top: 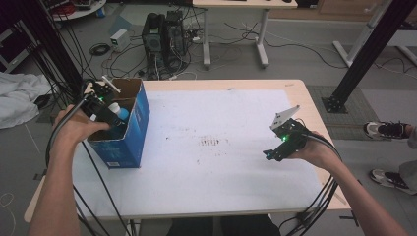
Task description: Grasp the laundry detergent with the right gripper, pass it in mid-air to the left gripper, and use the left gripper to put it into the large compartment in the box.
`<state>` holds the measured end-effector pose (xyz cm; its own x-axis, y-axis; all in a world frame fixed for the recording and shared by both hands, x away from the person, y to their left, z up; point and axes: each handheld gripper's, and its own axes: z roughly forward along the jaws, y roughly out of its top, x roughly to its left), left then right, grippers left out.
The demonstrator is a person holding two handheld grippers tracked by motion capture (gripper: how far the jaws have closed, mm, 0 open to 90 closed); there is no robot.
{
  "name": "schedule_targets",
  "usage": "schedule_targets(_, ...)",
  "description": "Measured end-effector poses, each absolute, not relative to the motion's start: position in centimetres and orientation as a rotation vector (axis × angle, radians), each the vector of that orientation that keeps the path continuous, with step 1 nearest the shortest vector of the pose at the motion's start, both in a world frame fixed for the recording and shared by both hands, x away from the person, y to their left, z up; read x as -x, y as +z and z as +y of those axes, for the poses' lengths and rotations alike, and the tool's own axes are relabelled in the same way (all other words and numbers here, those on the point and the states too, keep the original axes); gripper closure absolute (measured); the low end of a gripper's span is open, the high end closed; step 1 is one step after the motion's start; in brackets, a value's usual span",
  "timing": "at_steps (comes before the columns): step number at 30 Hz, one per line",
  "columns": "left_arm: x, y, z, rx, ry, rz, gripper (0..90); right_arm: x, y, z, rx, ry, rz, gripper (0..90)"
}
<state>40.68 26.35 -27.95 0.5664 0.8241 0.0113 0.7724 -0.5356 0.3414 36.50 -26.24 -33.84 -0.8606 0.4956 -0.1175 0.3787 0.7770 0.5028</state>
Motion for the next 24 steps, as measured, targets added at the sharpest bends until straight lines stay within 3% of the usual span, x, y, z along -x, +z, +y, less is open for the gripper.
schedule_targets(24, -40.48, -27.36, 26.10, -2.532, 0.260, 1.302, 32.0, -36.40, -34.09, -26.24, -0.699, 0.683, 2.733, 12.5)
